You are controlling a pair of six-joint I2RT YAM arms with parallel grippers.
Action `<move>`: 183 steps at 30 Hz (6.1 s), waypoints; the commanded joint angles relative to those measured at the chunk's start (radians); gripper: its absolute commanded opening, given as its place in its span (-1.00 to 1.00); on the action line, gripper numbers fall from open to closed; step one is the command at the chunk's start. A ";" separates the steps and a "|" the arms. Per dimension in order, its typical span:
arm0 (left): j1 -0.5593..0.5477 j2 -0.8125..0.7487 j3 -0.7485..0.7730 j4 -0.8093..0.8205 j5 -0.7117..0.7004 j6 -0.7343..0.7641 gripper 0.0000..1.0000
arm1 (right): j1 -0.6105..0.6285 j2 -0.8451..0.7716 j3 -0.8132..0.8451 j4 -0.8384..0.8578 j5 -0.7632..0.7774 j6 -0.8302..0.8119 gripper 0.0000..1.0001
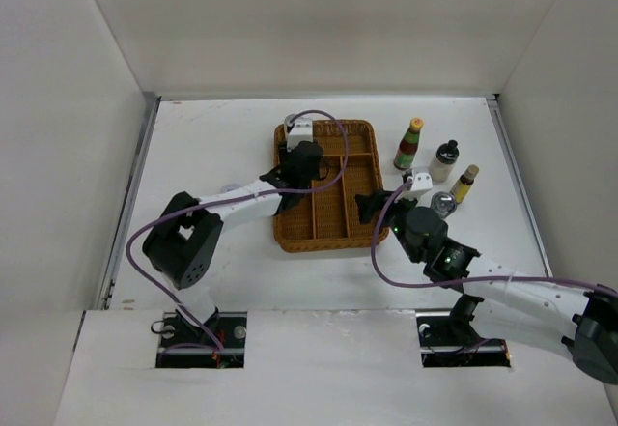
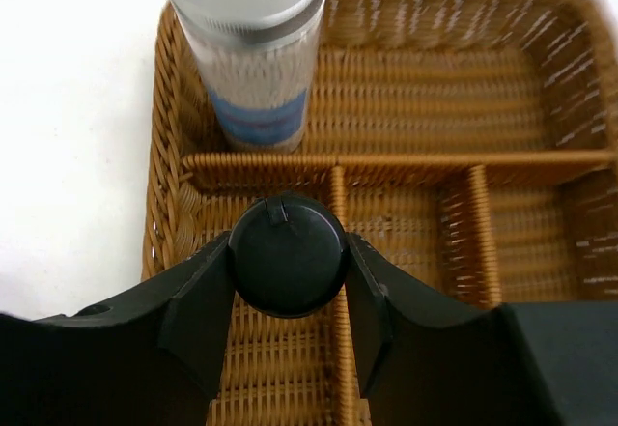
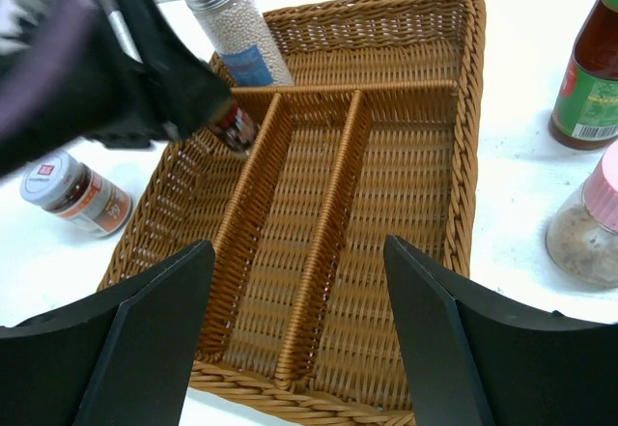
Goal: Organize the condiment bottles
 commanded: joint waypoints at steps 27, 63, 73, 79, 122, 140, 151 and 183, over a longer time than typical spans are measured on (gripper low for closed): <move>0.004 0.074 -0.021 0.150 -0.102 0.072 0.08 | 0.000 -0.020 -0.003 0.063 0.006 0.010 0.58; 0.291 -0.539 -0.455 -0.189 -0.012 -0.129 0.74 | 0.014 0.007 0.009 0.066 -0.022 0.010 0.98; 0.313 -0.413 -0.452 -0.078 -0.006 -0.131 0.20 | 0.021 -0.002 0.004 0.066 -0.023 0.010 0.99; 0.288 -0.519 -0.436 -0.129 -0.029 -0.117 -0.26 | 0.021 0.004 0.004 0.066 -0.023 0.010 0.99; -0.135 -0.238 -0.302 0.113 -0.085 -0.071 0.64 | 0.000 -0.072 0.058 -0.101 0.150 0.011 0.92; 0.065 -0.797 -0.696 0.419 -0.159 -0.105 1.00 | -0.291 -0.120 0.182 -0.712 0.418 0.192 1.00; 0.115 -0.734 -0.785 0.495 -0.105 -0.191 1.00 | -0.448 0.035 0.178 -0.615 0.235 0.174 1.00; 0.122 -0.731 -0.801 0.512 -0.093 -0.200 1.00 | -0.281 -0.126 0.306 -0.692 0.337 0.157 -0.02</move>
